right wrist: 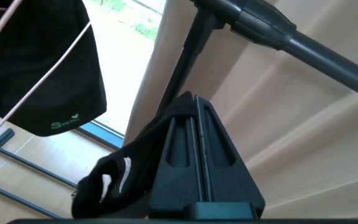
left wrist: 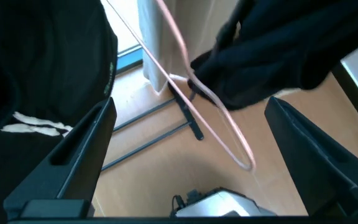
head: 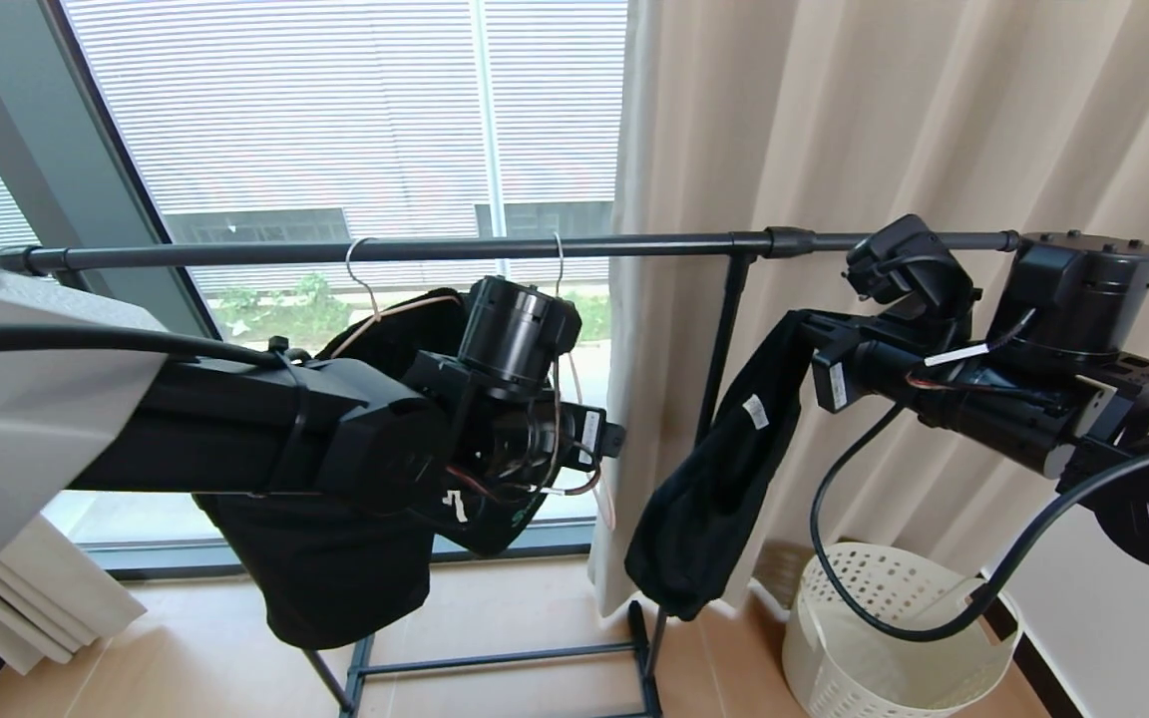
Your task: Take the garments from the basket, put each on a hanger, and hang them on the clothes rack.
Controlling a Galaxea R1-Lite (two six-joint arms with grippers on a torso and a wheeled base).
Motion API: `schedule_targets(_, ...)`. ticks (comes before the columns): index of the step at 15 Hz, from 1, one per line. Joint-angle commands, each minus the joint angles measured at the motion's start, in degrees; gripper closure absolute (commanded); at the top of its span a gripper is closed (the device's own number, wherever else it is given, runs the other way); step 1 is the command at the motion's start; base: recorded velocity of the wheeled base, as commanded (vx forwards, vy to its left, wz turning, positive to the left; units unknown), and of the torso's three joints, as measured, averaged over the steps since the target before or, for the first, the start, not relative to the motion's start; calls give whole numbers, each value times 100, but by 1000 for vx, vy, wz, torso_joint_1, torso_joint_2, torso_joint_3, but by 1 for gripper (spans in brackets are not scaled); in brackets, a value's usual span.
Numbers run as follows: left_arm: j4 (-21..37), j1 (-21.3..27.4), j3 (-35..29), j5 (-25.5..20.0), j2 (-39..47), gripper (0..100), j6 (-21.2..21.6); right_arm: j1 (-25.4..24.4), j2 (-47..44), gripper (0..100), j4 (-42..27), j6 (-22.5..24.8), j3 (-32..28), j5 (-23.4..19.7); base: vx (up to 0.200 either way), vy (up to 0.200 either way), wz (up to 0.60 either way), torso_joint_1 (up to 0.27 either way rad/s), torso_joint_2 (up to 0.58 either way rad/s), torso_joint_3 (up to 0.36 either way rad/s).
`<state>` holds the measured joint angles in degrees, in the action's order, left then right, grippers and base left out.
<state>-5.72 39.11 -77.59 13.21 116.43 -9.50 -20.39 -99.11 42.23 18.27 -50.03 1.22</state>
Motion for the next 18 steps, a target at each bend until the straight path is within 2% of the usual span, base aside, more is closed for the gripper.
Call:
schedule_targets(1,-26,0,-177,85,407,0,-26,0,6,100,5,1,2,1,0,0,0,0,0,0)
schedule_targets(3,9,-17,-168,463,468,0,-17,0,23,100,5,1,2,-8,0,0,0,0,0,0)
schedule_targets(8,18,-87,-142,480,248,0,-17,-8,23,100,5,1,28,-8,0,0,0,0,0,0)
schedule_targets(18,-35,-123,-441,524,503,0,9,-8,6,100,5,1,28,-8,0,0,0,0,0,0)
